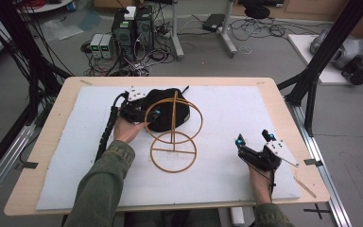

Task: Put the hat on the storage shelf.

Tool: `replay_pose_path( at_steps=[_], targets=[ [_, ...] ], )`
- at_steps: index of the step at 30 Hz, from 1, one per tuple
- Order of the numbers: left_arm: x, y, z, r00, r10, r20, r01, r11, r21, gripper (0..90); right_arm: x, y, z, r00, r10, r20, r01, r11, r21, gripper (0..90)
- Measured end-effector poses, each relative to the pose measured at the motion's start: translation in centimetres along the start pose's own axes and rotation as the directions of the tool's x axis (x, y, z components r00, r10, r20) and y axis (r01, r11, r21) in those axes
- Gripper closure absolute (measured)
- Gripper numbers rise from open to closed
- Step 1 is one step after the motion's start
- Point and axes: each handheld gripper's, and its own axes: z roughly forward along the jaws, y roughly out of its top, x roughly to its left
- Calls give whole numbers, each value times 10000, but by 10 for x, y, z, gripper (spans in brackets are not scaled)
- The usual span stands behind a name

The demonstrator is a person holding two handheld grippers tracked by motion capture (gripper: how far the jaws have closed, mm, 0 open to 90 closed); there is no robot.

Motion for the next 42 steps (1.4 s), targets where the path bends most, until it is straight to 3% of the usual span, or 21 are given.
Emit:
replay_pose_path(
  at_steps=[2,11,14,17,19,20,23,24,26,30,38,42],
  targets=[
    [0,-3,7,9999,-137,-63,139,9994,327,217,0,1,-1,10000,-82,-41,82,9999,-70,52],
    [3,-6,12,9991,-306,-282,319,9984,469,251,0,1,0,9999,-58,-139,58,10000,-23,52],
    [3,-7,14,9983,-536,-224,546,9975,448,292,1,2,0,9998,-104,-179,103,9999,-44,52],
    [1,-7,17,9988,-412,-270,430,9968,679,360,0,2,0,9997,-145,-196,144,9999,-51,52],
    [0,-7,17,9981,-532,-322,558,9948,853,470,-1,1,0,9996,-98,-280,98,10000,-3,52],
    [4,-8,17,9939,-1106,9,1099,9888,1005,582,-1,1,0,9995,-149,-273,149,9999,-11,52],
    [5,-8,17,9915,-1284,222,1258,9877,926,845,-1,1,0,9994,-157,-318,158,9999,30,52],
    [3,-8,18,9934,-1129,190,1109,9901,857,870,-1,1,0,9993,-153,-334,153,9999,24,53],
    [2,-8,19,9948,-972,305,945,9923,795,879,-1,1,0,9991,-231,-361,232,9997,40,53],
    [5,-9,18,9933,-1025,542,988,9929,668,883,-1,1,0,9990,-258,-367,261,9996,71,52],
    [5,-6,13,9965,-614,573,593,9975,372,883,-4,1,-2,9990,-228,-372,231,9997,86,53],
    [7,-2,8,9934,-949,647,954,9954,-57,883,-5,1,-4,9992,-198,-347,202,9997,105,53]
  ],
)
